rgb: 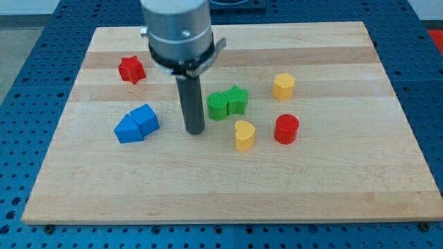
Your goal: Push the heart into the hexagon
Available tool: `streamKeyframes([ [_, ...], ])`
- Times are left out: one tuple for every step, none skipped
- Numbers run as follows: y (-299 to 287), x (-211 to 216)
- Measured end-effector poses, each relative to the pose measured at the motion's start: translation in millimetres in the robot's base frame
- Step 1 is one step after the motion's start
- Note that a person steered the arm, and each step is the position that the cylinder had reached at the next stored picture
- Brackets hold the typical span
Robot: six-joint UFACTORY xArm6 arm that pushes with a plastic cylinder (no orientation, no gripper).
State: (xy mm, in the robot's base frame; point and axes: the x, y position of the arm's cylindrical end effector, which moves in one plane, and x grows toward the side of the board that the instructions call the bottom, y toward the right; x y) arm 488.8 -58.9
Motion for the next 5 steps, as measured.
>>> streamKeyframes([
  [24.7,33.7],
  [60.8,41.2],
  [79.5,28.9],
  [87.1,9.7],
  [87.3,1.4],
])
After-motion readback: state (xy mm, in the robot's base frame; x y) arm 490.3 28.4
